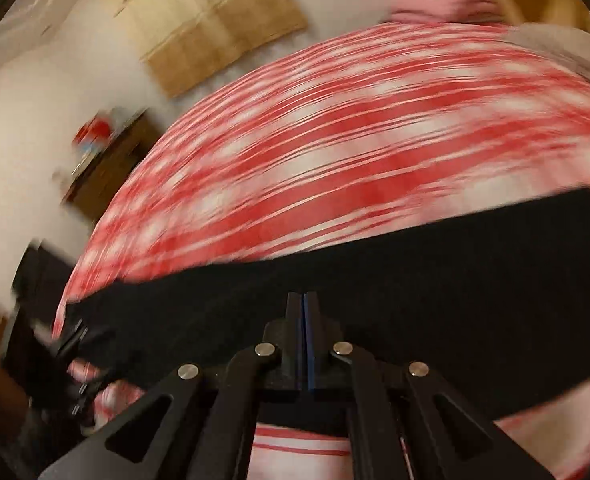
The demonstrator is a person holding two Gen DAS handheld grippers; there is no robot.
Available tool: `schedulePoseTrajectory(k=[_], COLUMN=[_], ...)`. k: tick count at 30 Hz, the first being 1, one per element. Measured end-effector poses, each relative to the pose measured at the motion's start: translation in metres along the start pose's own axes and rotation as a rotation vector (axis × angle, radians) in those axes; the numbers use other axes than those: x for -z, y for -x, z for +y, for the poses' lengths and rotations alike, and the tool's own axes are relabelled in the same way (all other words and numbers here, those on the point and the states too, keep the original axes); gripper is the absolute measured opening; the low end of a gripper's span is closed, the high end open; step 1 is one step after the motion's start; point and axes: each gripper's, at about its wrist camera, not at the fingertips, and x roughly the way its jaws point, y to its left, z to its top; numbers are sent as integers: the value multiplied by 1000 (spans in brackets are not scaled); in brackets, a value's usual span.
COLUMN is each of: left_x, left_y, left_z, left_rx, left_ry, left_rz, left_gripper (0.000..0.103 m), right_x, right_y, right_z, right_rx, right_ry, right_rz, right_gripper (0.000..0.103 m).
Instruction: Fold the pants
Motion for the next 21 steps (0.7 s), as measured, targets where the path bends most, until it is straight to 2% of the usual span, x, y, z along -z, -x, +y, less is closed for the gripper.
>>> schedulePoseTrajectory(k=[2, 5, 6, 8, 9, 11, 17, 18, 21], left_x=[4, 10, 12, 14, 16, 18, 22, 23, 26], left_y=[-8, -14, -15, -13, -11, -9, 3, 5, 11], left_z=[7, 20, 23, 31, 36, 43, 53, 55, 60], left_rx=[-23, -79, -99, -114, -123, -135, -151, -156, -173], left_ry=[31, 82, 98, 138, 162, 193, 223, 227, 241], left_rz=[18, 52, 61, 64, 67, 64, 48, 45, 36], left_gripper=[60, 60, 61, 62, 66, 72, 72, 73, 76], right_x=[10, 20, 33, 37, 44, 52, 56, 52, 51], right_y=[-23, -38, -56, -62, -69, -71, -65, -59, -55], right_z=[33, 52, 68, 70, 73, 77, 82, 92, 108], right_rx=[-55, -69, -41, -23, -9, 2, 27, 52, 43], right_ry=[85, 140, 212, 230, 250, 268, 319, 346, 384], right_rz=[49, 86, 135, 149, 171, 165, 221, 192, 149], right_gripper=[2, 3, 3, 4, 4, 4, 5, 5, 5])
